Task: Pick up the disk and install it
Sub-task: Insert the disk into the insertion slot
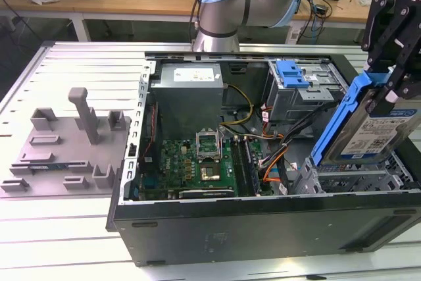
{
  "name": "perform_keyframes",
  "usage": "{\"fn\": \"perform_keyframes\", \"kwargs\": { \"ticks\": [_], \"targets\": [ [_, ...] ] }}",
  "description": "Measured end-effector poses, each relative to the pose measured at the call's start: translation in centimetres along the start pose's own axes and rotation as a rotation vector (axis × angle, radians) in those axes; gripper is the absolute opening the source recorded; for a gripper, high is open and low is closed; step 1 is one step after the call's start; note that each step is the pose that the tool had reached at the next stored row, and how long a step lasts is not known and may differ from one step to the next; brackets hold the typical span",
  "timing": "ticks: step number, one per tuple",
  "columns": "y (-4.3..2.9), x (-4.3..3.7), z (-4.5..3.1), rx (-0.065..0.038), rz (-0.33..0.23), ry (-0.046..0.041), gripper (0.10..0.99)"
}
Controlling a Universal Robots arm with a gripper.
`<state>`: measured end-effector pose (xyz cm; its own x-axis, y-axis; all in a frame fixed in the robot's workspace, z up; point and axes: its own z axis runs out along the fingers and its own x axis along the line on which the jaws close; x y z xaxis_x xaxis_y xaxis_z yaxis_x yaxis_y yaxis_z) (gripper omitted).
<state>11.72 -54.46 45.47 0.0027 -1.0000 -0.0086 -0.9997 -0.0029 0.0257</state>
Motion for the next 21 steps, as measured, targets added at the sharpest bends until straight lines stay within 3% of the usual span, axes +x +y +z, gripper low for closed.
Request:
{"fn": "perform_keyframes", "kwargs": {
  "ticks": [15,19,21],
  "targets": [
    [-0.16,0.03,1.30,0.000,0.006,0.0000,0.365],
    [-0.16,0.04,1.25,0.000,0.007,-0.0007,0.365],
    [-0.15,0.03,0.50,0.000,0.008,-0.0001,0.365]
  ]
}}
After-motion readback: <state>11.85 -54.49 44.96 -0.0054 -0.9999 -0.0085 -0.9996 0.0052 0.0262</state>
